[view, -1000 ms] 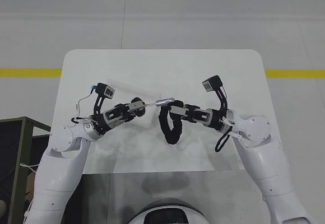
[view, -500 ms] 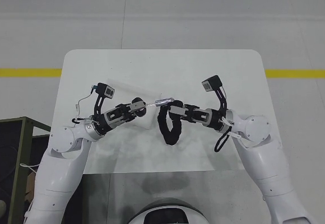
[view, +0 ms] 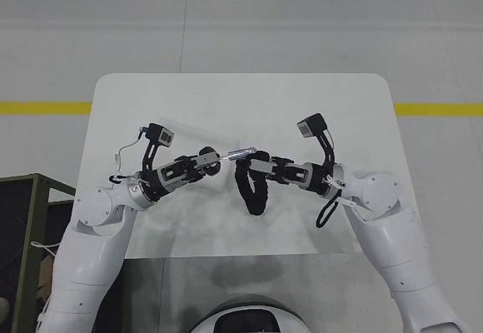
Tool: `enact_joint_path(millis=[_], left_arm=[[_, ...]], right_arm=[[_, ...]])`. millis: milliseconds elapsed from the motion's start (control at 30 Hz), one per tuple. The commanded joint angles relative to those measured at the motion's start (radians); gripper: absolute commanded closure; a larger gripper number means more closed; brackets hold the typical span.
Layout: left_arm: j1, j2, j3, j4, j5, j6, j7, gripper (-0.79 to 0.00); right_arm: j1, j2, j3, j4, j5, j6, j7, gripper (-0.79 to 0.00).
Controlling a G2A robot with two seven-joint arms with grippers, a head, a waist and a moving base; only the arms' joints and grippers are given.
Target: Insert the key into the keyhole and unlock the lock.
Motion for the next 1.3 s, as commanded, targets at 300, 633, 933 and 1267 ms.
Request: enact_joint_path(millis=[300,633,933,1267], left_arm=[[-0.008,-0.001,0.003,0.001,-0.019,0.007,-0.023,-0.785],[-0.003,0.001,-0.046,0.007,-0.127,0.057,-0.042,-0.785],[-0.010,0.005,-0.038,0.009,-0.009,0.006,-0.085,0.000],[-0.019,0.004,-0.012,0.012,0.036,-0.026,-0.096,0.000]], right_arm=[[0.007,0.000,-0.011,0.027,0.071,0.024,0.027,0.000],[0.046,0.002,0.013,0.121,0.193,0.057,0.091,0.000],[0.049,0.003,0.000,0.116,0.170,0.073,0.099,0.000],[0.050,0.004,-0.002,0.117,0.168,0.087,0.104,0.000]])
